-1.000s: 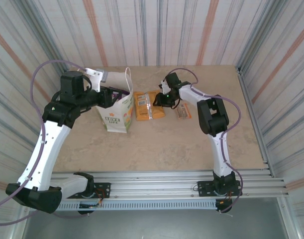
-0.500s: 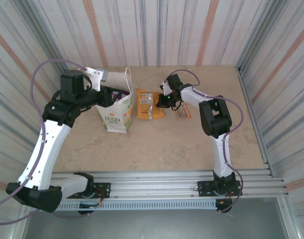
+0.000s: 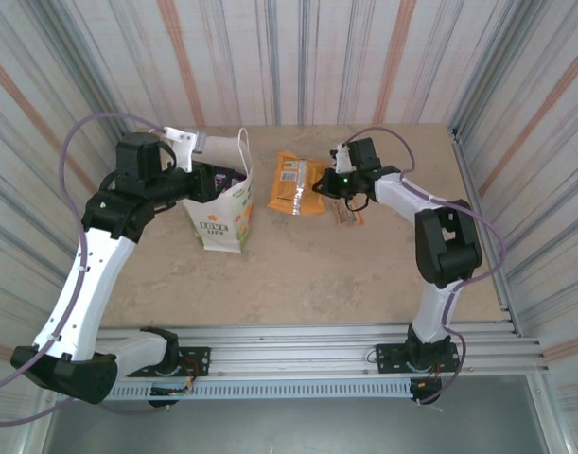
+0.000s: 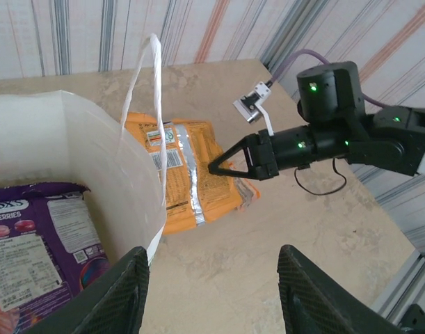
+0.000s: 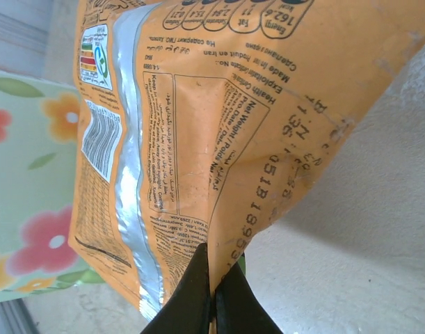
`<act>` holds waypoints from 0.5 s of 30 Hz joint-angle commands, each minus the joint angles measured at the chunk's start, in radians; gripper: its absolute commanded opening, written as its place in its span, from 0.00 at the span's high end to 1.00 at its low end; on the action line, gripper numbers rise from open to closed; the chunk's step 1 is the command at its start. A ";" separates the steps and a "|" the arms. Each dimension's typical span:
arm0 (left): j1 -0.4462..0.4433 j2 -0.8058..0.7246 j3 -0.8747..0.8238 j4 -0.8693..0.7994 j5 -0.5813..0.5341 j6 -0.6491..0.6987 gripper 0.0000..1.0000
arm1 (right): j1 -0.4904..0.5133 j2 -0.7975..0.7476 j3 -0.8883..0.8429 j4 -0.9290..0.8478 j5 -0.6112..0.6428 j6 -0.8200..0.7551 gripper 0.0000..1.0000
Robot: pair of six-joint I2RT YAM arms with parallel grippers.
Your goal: Place the snacks into the paper bag
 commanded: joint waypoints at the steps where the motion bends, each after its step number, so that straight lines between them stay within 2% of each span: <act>1: -0.008 -0.017 -0.023 0.024 -0.008 -0.050 0.47 | -0.004 -0.089 -0.054 0.042 -0.036 0.040 1.00; 15: -0.073 -0.011 -0.064 0.100 0.025 -0.135 0.47 | -0.045 -0.443 -0.334 0.223 -0.079 0.178 1.00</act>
